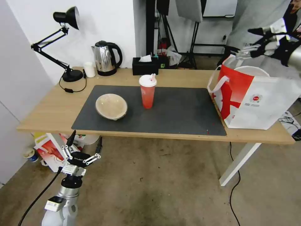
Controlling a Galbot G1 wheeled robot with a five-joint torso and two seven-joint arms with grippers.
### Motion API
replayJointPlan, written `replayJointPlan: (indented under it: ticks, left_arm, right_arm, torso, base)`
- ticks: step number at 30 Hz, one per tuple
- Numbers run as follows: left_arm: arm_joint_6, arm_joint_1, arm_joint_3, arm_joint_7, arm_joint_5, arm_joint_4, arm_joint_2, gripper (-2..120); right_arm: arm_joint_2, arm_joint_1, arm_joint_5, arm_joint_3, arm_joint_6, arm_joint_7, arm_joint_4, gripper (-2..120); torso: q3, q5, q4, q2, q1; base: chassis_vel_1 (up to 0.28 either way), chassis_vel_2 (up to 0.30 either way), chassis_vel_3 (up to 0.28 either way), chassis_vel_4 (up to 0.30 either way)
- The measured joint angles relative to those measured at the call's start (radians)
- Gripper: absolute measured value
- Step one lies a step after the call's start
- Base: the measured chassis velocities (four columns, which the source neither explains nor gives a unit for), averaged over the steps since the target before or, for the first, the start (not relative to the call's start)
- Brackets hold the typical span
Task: Pick up the trash from the table and place it into the takeout bag.
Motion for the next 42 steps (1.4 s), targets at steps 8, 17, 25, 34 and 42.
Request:
replayJointPlan:
  ticks: [8,17,25,34,42]
  left_arm:
    - [-0.001,0.001,-0.001,0.000,-0.001,0.003,0.000,100]
    - [-0.001,-0.008,-0.001,-0.002,-0.002,0.009,-0.001,100]
    - [-0.002,-0.008,-0.008,-0.003,-0.008,0.016,-0.001,100]
    - [-0.002,-0.005,-0.018,-0.003,-0.013,0.016,-0.001,100]
    - [-0.003,-0.015,-0.014,-0.005,-0.013,0.026,-0.001,100]
  right_arm:
    - [0.037,-0.099,0.014,0.066,0.032,0.112,0.158,100]
    - [0.116,-0.381,-0.052,0.239,0.072,0.220,0.342,100]
    - [0.242,-0.537,-0.180,0.246,0.124,0.285,0.410,100]
    - [0.332,-0.634,-0.314,0.232,0.198,0.295,0.408,100]
    - [0.499,-0.840,-0.544,0.221,0.360,0.290,0.380,100]
  torso:
    - [0.000,0.0001,0.0000,0.000,0.000]
    - [0.000,0.0007,-0.0004,0.000,0.000]
    - [0.000,0.0002,0.0001,0.000,0.000]
    - [0.000,0.0000,0.0000,0.000,0.000]
    - [0.000,0.0003,-0.0001,0.000,0.000]
  base:
    - [0.000,0.000,0.000,0.000]
    - [0.000,0.000,0.000,0.000]
    - [0.000,0.000,0.000,0.000]
    - [0.000,0.000,0.000,0.000]
    - [0.000,0.000,0.000,0.000]
